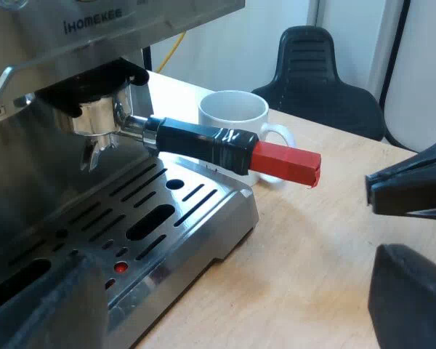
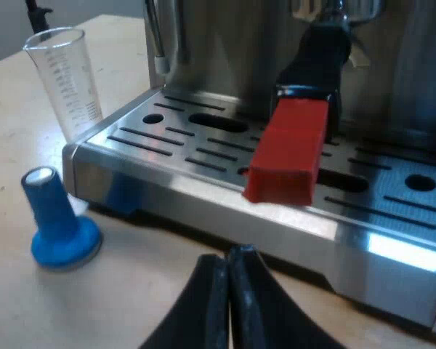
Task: Grind coffee beans and then tamp
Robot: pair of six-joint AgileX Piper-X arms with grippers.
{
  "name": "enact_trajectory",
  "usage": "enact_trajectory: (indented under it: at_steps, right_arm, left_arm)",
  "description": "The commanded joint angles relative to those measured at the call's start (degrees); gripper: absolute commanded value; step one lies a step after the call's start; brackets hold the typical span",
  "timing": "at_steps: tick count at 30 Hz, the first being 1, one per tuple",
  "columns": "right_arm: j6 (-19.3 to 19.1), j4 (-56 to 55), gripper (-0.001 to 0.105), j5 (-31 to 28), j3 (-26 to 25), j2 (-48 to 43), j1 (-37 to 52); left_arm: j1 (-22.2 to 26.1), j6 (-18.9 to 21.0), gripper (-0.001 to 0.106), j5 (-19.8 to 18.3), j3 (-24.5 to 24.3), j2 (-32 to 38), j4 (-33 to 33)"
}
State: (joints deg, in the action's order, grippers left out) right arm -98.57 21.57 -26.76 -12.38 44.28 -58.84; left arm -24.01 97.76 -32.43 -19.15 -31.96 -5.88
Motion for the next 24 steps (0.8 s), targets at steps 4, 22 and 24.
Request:
enact_trajectory:
  at_steps: [4, 22, 24]
  right_arm:
    - [-0.61, 10.29, 0.0, -2.79, -0.23, 5.88, -0.1]
    - [-0.61, 21.96, 0.0, -7.92, -0.34, 17.13, -0.1]
    - [-0.61, 22.5, 0.0, -7.92, -0.34, 17.63, -0.1]
  left_arm:
    - [-0.25, -0.13, 0.082, -0.82, -0.03, -0.01, 0.2]
    - [-0.25, -0.13, 0.082, -0.82, -0.03, -0.01, 0.2]
    - [-0.25, -0.13, 0.082, -0.82, -0.03, -0.01, 0.2]
